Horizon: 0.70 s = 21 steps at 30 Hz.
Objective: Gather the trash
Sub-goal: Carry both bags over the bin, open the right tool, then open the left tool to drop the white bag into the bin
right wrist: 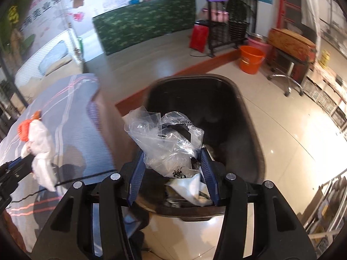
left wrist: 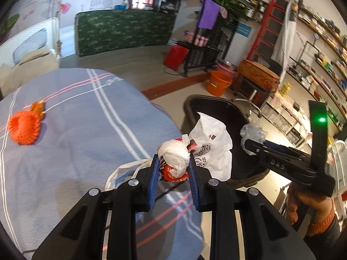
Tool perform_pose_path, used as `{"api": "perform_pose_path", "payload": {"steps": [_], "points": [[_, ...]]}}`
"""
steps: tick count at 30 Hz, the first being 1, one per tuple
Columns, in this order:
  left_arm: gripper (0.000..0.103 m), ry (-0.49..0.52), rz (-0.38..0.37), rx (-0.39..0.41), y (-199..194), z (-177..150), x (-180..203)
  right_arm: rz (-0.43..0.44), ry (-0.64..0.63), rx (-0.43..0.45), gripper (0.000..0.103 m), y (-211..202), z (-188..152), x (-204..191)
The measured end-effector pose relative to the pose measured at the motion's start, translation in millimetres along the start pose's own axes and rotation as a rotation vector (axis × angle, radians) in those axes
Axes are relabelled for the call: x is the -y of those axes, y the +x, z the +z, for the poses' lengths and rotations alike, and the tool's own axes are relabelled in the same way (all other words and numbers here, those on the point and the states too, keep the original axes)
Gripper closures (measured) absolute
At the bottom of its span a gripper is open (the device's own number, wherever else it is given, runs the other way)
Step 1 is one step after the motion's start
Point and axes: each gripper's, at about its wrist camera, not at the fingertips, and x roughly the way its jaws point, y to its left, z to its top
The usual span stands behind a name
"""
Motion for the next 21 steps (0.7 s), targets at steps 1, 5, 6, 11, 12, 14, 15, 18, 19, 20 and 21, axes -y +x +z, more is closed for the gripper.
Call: {"api": "perform_pose_path", "payload": {"steps": [1, 5, 6, 11, 12, 14, 15, 18, 19, 20, 21], "points": [[0.077, 0.016, -0.006, -0.002, 3, 1, 5, -0.007, 0.012, -0.004, 0.052, 3, 0, 7], [0.077, 0.055, -0.021, -0.005, 9, 4, 19, -0.019, 0.031, -0.017, 0.052, 16, 0, 17], [0.077, 0.062, -0.024, -0.007, 11, 5, 21, -0.020, 0.032, -0.020, 0.052, 19, -1, 19], [0.077, 0.105, -0.025, -0.016, 20, 8, 34, -0.018, 0.054, -0.034, 0.045, 38, -2, 25], [0.077, 0.111, -0.025, -0.018, 22, 9, 37, -0.023, 0.059, -0.035, 0.042, 40, -2, 28], [0.077, 0.124, -0.025, -0.022, 25, 10, 40, -0.033, 0.066, -0.047, 0.042, 44, -2, 29], [0.077, 0.131, -0.025, -0.025, 27, 10, 42, -0.030, 0.069, -0.047, 0.042, 44, -2, 30], [0.077, 0.147, -0.027, -0.038, 35, 11, 48, -0.029, 0.057, -0.037, 0.034, 40, -2, 29], [0.077, 0.152, -0.029, -0.043, 38, 12, 49, -0.036, 0.055, -0.032, 0.033, 38, -3, 30], [0.077, 0.159, -0.030, -0.050, 42, 12, 52, -0.038, 0.057, -0.027, 0.033, 36, -3, 31], [0.077, 0.166, -0.031, -0.054, 44, 13, 54, -0.037, 0.063, -0.022, 0.033, 33, -4, 33]]}}
